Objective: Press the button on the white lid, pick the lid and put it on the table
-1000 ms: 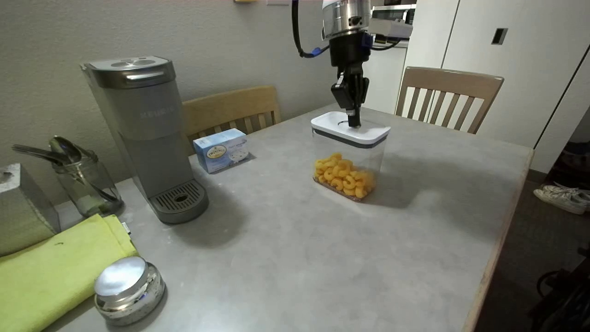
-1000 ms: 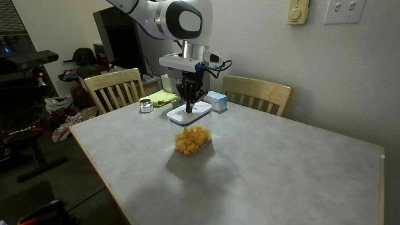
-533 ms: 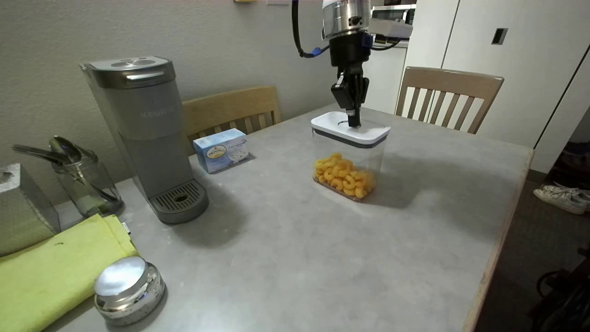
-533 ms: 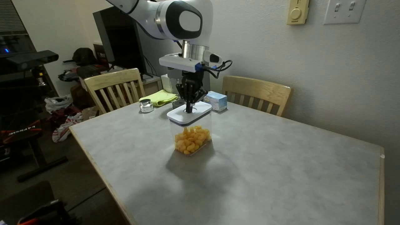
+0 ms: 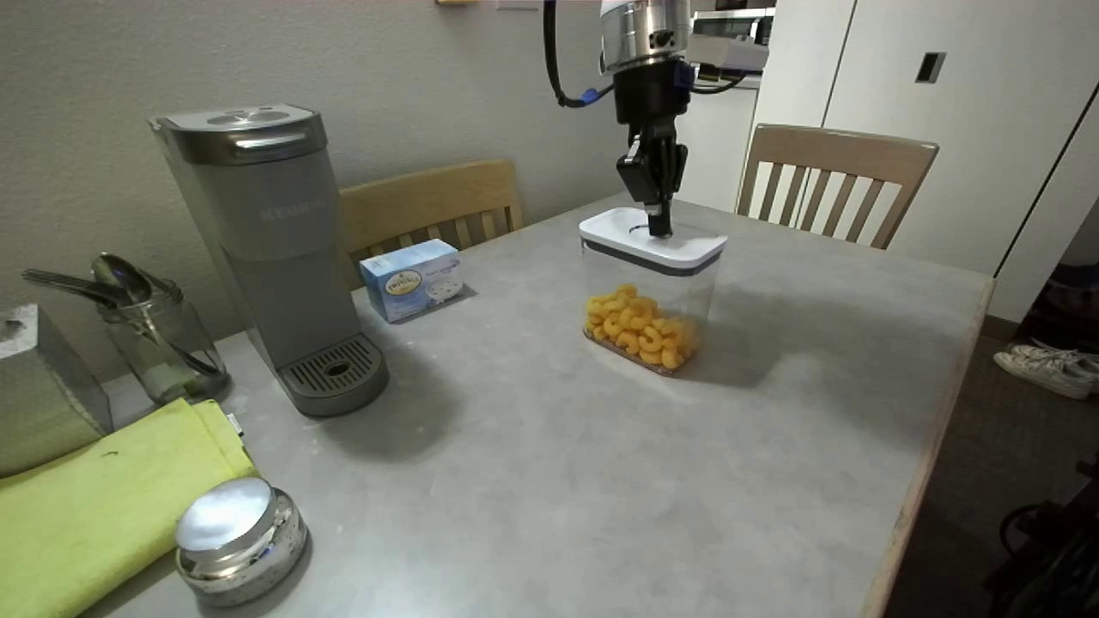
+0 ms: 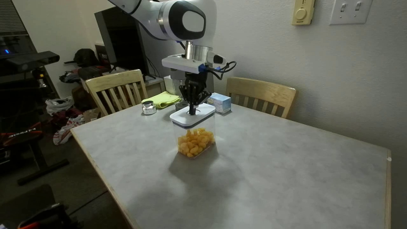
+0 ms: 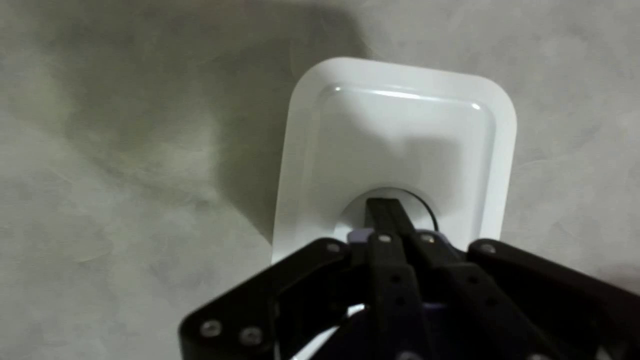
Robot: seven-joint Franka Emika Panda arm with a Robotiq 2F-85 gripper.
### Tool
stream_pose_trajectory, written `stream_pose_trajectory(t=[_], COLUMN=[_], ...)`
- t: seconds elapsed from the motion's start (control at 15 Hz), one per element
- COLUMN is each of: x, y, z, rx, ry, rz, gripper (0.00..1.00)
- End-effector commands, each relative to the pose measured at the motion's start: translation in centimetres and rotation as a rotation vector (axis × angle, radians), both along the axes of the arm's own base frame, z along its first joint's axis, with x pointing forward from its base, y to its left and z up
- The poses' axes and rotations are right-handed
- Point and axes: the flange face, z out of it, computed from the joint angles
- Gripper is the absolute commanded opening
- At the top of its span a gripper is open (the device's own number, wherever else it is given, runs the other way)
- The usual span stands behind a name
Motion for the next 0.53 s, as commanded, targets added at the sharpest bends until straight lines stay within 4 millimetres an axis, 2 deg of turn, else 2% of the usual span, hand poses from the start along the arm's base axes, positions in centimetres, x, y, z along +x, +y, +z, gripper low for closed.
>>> stream_pose_trajectory(t=[0.0,0.07,0.13,0.47], x=[-0.9,-0.9,0.0,0.0], y=[-0.8,-0.8,0.0,0.0], z=[-3.0,-3.0,0.0,0.0], rx=[0.002,0.002,0.0,0.0], ry=[0.017,0.017,0.001,0.001], rz=[0.001,0.001,0.0,0.0], gripper=[0.0,0.0,0.01,0.01])
